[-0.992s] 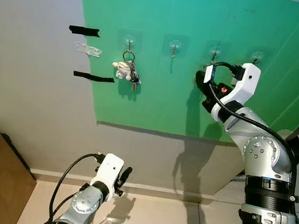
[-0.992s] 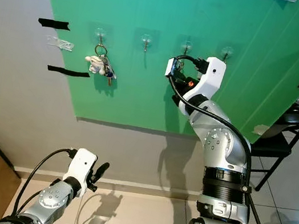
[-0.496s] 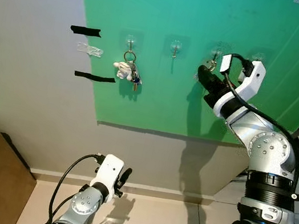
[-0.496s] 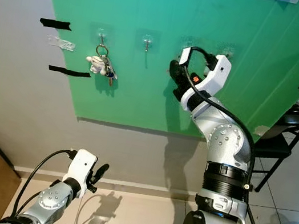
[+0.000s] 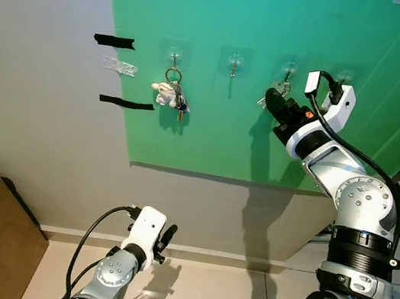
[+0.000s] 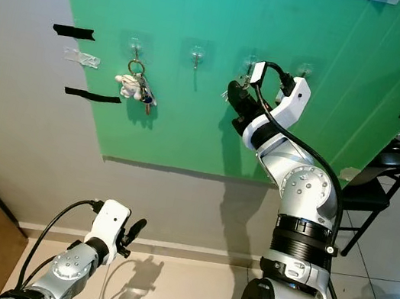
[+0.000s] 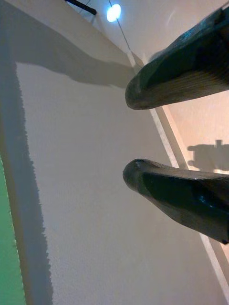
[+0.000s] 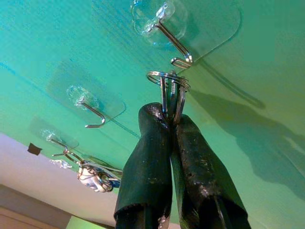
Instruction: Hang keys on a hook
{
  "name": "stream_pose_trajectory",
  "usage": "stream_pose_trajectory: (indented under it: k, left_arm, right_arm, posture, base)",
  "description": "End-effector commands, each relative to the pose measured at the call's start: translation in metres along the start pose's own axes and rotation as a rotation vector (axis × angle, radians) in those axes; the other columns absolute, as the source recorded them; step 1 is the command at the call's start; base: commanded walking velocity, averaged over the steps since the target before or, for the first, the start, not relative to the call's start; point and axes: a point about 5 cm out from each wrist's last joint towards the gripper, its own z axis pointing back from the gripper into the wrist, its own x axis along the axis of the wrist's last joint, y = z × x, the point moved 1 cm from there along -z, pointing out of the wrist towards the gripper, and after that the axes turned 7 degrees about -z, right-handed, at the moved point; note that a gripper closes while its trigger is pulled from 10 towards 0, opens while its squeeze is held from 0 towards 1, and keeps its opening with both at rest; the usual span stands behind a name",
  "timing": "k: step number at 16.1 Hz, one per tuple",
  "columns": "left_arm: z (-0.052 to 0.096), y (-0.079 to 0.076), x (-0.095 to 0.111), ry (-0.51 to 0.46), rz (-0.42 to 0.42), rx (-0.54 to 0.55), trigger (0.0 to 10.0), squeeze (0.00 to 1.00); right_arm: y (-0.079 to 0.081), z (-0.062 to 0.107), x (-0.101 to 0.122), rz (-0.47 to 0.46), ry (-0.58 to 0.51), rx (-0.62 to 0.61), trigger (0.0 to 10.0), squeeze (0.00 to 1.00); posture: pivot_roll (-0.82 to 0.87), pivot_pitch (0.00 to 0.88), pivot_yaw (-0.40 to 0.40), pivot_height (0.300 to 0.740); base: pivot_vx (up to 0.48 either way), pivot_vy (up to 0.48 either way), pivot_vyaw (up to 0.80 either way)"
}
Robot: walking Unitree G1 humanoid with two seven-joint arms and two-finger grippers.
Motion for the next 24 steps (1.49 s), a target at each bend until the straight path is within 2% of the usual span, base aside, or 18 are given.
stream_pose_trajectory:
  k: [1, 7, 10, 17, 20, 24]
  left_arm:
    - [0.001, -0.002, -0.002, 0.010, 0.004, -0.001, 10.0, 0.00]
    - [0.000, 0.000, -0.001, 0.010, 0.003, 0.000, 10.0, 0.00]
    - [0.000, 0.000, -0.001, 0.010, 0.003, 0.000, 10.0, 0.00]
    - [0.000, 0.000, -0.002, 0.012, 0.005, 0.001, 10.0, 0.00]
    - [0.001, 0.000, -0.002, 0.012, 0.004, 0.001, 10.0, 0.00]
    - [0.001, -0.001, -0.002, 0.011, 0.006, 0.001, 10.0, 0.00]
  right_arm:
    - [0.009, -0.002, 0.007, 0.002, -0.007, 0.020, 0.0, 0.00]
    - [0.013, -0.004, 0.014, 0.048, -0.028, 0.028, 0.0, 0.00]
    - [0.011, -0.007, 0.015, -0.038, -0.027, 0.014, 0.0, 0.00]
    - [0.000, -0.010, 0.002, -0.145, -0.020, -0.042, 0.0, 0.00]
    - [-0.001, -0.009, -0.002, -0.134, -0.020, -0.052, 0.0, 0.00]
    - [-0.001, -0.007, 0.002, -0.051, -0.041, -0.060, 0.0, 0.00]
  posture:
    - [-0.12, 0.016, -0.030, 0.722]
    - [-0.12, 0.016, -0.028, 0.722]
    - [-0.12, 0.020, -0.026, 0.722]
    - [-0.12, 0.029, -0.025, 0.722]
    - [-0.12, 0.031, -0.024, 0.722]
    - [-0.12, 0.034, -0.025, 0.722]
  base:
    - [0.000, 0.000, 0.00]
    - [0.000, 0.000, 0.00]
    - [0.000, 0.000, 0.00]
    - [0.000, 0.000, 0.00]
    - [0.000, 0.000, 0.00]
    - [0.000, 0.000, 0.00]
